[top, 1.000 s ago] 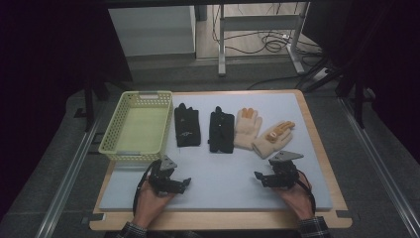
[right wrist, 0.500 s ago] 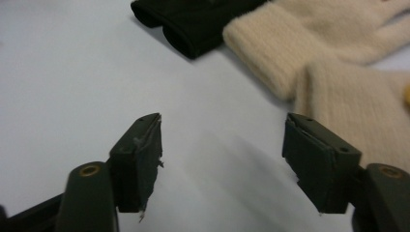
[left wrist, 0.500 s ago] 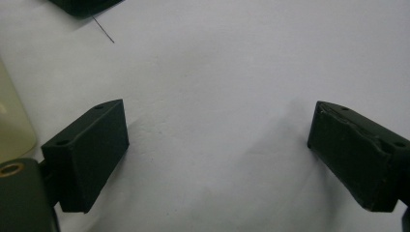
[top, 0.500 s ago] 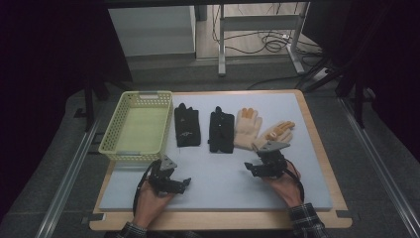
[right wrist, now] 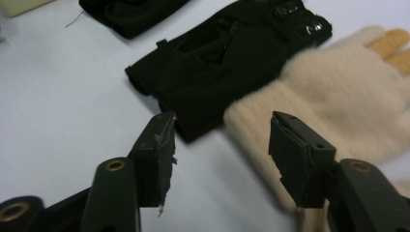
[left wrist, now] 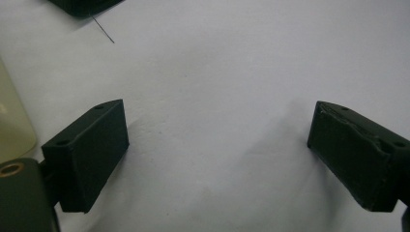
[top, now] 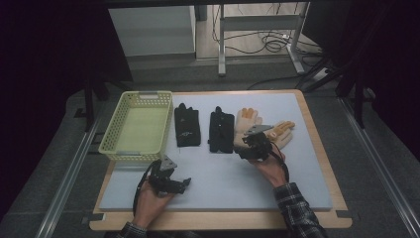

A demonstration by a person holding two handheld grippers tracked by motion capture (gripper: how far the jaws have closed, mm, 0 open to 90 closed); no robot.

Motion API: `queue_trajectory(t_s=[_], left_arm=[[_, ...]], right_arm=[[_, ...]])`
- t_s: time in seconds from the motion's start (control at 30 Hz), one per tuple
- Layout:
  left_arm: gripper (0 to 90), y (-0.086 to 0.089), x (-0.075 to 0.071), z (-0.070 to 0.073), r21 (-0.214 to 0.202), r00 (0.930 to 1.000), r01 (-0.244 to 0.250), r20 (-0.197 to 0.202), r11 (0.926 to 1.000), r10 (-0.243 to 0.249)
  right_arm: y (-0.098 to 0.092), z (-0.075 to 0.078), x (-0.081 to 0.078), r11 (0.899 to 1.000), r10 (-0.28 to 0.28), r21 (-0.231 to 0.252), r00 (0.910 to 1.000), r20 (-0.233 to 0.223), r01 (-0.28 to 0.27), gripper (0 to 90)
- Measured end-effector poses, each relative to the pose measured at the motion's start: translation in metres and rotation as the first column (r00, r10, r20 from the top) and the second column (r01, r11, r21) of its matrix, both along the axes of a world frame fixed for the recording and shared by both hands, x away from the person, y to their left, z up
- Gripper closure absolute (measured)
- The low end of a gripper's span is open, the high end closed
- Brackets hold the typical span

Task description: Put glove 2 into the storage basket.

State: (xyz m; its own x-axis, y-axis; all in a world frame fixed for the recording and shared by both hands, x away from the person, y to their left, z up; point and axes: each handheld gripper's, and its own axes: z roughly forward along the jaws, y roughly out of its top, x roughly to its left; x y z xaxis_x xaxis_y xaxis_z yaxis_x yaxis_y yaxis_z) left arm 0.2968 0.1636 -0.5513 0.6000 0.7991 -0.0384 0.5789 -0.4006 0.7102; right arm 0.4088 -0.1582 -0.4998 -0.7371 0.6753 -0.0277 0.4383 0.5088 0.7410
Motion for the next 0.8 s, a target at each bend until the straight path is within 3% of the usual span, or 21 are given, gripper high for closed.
queue_trajectory(t_s=[0.23, 0.4, 0.53, 0.7, 0.8], left_arm=[[7.6, 0.000, 0.000, 0.000, -0.001, 1.0000, 0.000, 0.000, 1.0000, 0.000], [7.6, 0.000, 0.000, 0.000, -0.001, 1.0000, 0.000, 0.000, 1.0000, 0.000], [7.6, 0.000, 0.000, 0.000, 0.001, 1.0000, 0.001, 0.000, 1.0000, -0.001], [7.7, 0.000, 0.000, 0.000, -0.001, 1.0000, 0.000, 0.000, 1.0000, 0.000], [7.6, 0.000, 0.000, 0.000, 0.000, 1.0000, 0.001, 0.000, 1.0000, -0.001]], right_arm=[[0.016, 0.002, 0.022, 0.999, 0.021, -0.042, 0.9996, 0.018, -0.021, 57.0], [0.028, 0.005, 0.039, 0.998, 0.022, -0.052, 0.9997, 0.014, -0.021, 57.5], [0.038, 0.001, 0.052, 0.999, 0.023, -0.039, 0.9997, 0.000, -0.023, 50.2], [0.053, -0.012, 0.066, 0.998, 0.015, -0.059, 0.9998, -0.012, -0.016, 35.2], [0.059, -0.020, 0.074, 0.999, -0.016, -0.052, 0.9992, -0.037, 0.014, 26.6]])
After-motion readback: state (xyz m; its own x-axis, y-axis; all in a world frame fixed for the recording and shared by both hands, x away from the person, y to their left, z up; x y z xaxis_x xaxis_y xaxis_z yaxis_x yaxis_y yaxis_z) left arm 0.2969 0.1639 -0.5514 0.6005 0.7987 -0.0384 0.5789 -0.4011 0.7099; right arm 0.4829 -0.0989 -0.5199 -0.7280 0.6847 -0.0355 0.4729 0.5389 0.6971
